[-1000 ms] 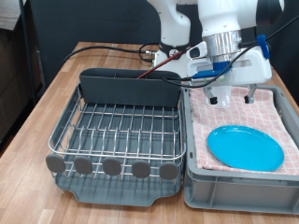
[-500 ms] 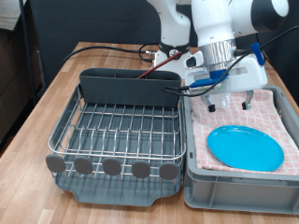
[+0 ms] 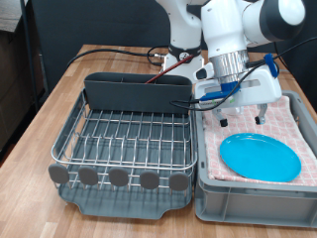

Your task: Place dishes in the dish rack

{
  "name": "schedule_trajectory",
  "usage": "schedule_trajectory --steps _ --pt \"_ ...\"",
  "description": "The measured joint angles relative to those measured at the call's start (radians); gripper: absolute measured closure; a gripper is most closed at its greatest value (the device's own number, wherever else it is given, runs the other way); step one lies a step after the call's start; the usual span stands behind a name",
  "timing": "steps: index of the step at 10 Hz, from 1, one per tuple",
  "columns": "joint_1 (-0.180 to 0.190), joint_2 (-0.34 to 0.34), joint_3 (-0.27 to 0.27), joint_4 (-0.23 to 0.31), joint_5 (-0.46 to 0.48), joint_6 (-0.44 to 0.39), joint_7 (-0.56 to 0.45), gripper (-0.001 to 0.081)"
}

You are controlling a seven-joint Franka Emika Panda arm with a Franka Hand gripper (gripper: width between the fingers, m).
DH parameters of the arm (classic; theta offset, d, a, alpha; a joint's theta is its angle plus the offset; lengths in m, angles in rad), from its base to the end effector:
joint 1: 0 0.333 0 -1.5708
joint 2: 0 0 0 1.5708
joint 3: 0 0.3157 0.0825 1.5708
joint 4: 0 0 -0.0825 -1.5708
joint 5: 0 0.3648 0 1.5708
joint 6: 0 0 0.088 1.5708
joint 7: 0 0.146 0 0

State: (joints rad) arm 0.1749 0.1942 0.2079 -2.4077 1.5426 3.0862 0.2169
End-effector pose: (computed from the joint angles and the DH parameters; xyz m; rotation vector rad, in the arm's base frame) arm 0.4738 0.1073 0.2271 -2.0170 1.6581 -0.2402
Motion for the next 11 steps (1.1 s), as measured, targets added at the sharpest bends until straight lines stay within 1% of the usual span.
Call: schedule_trajectory --steps 1,3,7,11 --pt "0.000 0.011 0.000 0.011 0.027 0.003 -0.027 0.0004" --pt "0.000 0.030 -0.001 0.025 0.043 0.009 -0.045 0.0004" --pt "0.000 0.058 -0.001 0.045 0.042 0.011 -0.047 0.0004" --pt "0.000 0.072 -0.002 0.053 0.028 0.011 -0.036 0.0004"
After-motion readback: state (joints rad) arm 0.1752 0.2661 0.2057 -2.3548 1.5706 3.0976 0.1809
